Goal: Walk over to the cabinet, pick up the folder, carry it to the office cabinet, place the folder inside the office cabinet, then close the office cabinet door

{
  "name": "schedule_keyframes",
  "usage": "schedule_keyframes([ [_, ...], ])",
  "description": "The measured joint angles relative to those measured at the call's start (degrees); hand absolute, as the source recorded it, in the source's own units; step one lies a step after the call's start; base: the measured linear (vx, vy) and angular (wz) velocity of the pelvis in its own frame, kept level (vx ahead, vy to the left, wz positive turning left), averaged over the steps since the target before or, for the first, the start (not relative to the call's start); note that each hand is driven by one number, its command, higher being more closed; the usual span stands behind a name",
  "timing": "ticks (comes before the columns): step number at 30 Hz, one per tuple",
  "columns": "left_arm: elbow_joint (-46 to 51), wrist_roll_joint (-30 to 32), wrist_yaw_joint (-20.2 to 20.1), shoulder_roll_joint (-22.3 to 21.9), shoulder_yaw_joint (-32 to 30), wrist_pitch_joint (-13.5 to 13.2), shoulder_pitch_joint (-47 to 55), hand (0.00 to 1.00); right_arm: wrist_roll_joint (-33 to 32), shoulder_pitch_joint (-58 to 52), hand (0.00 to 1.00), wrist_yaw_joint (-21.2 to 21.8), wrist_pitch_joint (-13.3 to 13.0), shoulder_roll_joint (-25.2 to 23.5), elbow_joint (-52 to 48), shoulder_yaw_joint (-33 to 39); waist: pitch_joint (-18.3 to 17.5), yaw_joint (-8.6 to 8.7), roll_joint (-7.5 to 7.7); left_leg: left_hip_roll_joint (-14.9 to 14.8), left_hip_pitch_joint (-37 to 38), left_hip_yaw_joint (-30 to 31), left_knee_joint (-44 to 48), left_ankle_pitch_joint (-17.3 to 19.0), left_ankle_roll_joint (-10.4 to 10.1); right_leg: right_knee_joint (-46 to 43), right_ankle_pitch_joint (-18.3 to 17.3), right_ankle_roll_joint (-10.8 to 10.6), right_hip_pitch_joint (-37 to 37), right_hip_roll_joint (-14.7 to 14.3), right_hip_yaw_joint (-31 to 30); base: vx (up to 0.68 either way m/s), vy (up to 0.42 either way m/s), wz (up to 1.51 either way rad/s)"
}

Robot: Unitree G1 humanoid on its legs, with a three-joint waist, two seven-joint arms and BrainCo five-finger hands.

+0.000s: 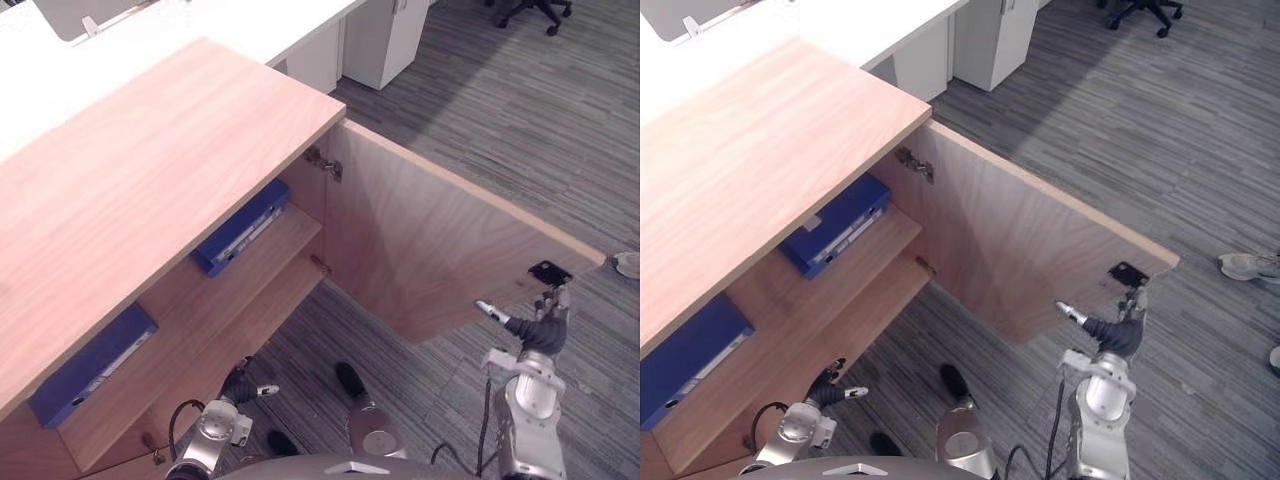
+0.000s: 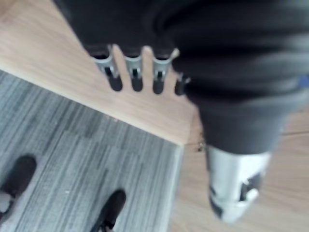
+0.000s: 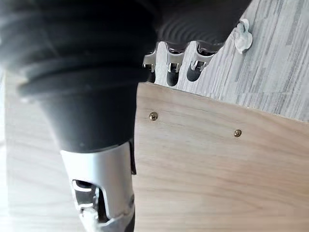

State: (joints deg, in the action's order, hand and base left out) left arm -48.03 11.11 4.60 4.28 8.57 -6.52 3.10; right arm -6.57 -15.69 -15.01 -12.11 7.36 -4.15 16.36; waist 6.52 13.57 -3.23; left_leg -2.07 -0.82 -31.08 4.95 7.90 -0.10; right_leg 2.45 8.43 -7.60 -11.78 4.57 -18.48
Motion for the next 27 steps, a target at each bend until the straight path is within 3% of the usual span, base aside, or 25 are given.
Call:
schedule_keyframes([
  [5, -0.56, 0.44, 0.26, -0.40, 0.01, 0.53, 0.87, 0.00, -5.34, -8.63, 0.00, 1.34, -2.92, -2.68, -2.65, -9.01, -1.31, -0.04, 0.54, -0.27, 1.52, 1.32, -0.19, -0.46, -0.32, -1.52, -0.68, 0.90, 0.93, -0.78, 0.06, -0.03, -0.044, -0.02],
  [9, -0.59, 0.44, 1.32, -0.94, 0.00, 0.69, 2.22, 0.00, -6.61, -14.88, 0.00, 2.04, -3.39, -3.34, -4.64, -16.50, -2.19, -0.33, 1.21, -0.38, 3.30, 1.31, -2.67, -1.52, -0.51, -2.48, -1.92, 1.19, 1.54, -1.29, 0.81, -0.05, -0.056, -0.07],
  [14, -2.11, 0.48, 2.09, -0.97, 0.53, 0.76, 3.49, 0.00, -6.61, -21.49, 0.00, 3.68, -3.19, -3.40, -6.45, -25.31, -3.52, -0.92, 2.59, -0.50, 5.80, 2.40, -9.94, -6.64, -1.44, -3.69, -3.63, 1.77, 0.67, -2.64, 3.52, -0.02, -0.071, 0.02],
  [20, -2.70, 0.61, 2.26, -0.83, 0.66, 0.71, 3.74, 0.00, -6.69, -22.90, 0.00, 5.04, -1.85, -3.25, -6.53, -29.49, -3.90, -1.49, 3.53, -0.94, 5.73, 5.43, -9.94, -7.93, -1.52, -2.56, -3.70, 1.66, 1.97, -2.88, 5.66, -0.03, -0.044, 0.10],
  [21, -2.74, 0.97, 2.26, -0.72, 0.67, 0.71, 3.37, 0.00, -6.73, -22.92, 0.00, 6.01, -1.41, -3.26, -6.45, -29.76, -3.92, -1.84, 3.41, -1.43, 5.21, 6.22, -9.95, -8.13, -1.25, -2.02, -4.52, 0.62, 2.18, -2.95, 6.34, -0.05, -0.043, 0.23],
  [22, -3.01, 1.14, 2.26, -0.86, 0.89, 0.64, 3.27, 0.00, -6.78, -22.85, 0.00, 6.83, -1.34, -3.28, -5.85, -30.06, -3.66, -2.50, 2.96, -2.30, 4.65, 7.19, -9.95, -8.40, -1.39, -3.20, -4.40, 2.52, 1.96, -3.79, 6.80, -0.04, -0.043, 0.33],
  [23, -3.07, 1.38, 2.28, -0.53, 1.16, 0.65, 3.11, 0.00, -6.84, -22.97, 0.00, 7.08, -1.20, -3.32, -5.55, -30.51, -3.73, -2.52, 3.52, -2.28, 4.52, 7.94, -9.95, -8.52, -1.45, -4.99, -4.65, 3.67, 2.08, -3.84, 6.78, 0.01, -0.036, 0.52],
  [24, -3.15, 1.58, 2.26, 0.51, 1.35, 0.63, 2.68, 0.00, -6.84, -22.99, 0.00, 7.40, -0.48, -2.89, -5.29, -31.47, -4.07, -3.26, 5.28, -1.82, 4.54, 9.76, -9.95, -9.35, -1.62, -4.87, -5.68, 2.67, 2.98, -3.38, 7.87, -0.02, -0.049, 0.51],
  [25, -3.00, 1.58, 2.25, 0.57, 1.61, 0.57, 2.82, 0.00, -6.82, -23.10, 0.00, 8.34, -0.13, -2.13, -4.99, -32.45, -4.24, -4.25, 5.54, -2.03, 4.13, 10.78, -9.95, -9.55, -1.67, -4.04, -5.94, 2.38, 3.32, -3.51, 8.75, -0.04, -0.056, 0.43],
  [26, -2.99, 1.58, 2.26, 0.54, 1.61, 0.58, 2.91, 0.00, -6.78, -22.73, 0.00, 8.91, -0.09, -1.90, -4.60, -33.00, -4.29, -4.52, 5.48, -2.53, 3.73, 11.05, -9.95, -9.71, -1.56, -3.42, -6.51, 1.58, 3.46, -3.69, 8.94, -0.08, -0.084, 0.20],
  [27, -3.02, 1.57, 2.24, -0.19, 1.73, 0.57, 3.41, 0.00, -6.67, -21.17, 0.00, 9.51, -0.01, -1.31, -3.31, -34.01, -3.84, -4.89, 3.29, -4.54, 2.65, 11.73, -9.97, -10.22, -1.10, -4.66, -6.98, 1.69, 2.94, -5.11, 9.64, -0.04, -0.056, 0.41],
])
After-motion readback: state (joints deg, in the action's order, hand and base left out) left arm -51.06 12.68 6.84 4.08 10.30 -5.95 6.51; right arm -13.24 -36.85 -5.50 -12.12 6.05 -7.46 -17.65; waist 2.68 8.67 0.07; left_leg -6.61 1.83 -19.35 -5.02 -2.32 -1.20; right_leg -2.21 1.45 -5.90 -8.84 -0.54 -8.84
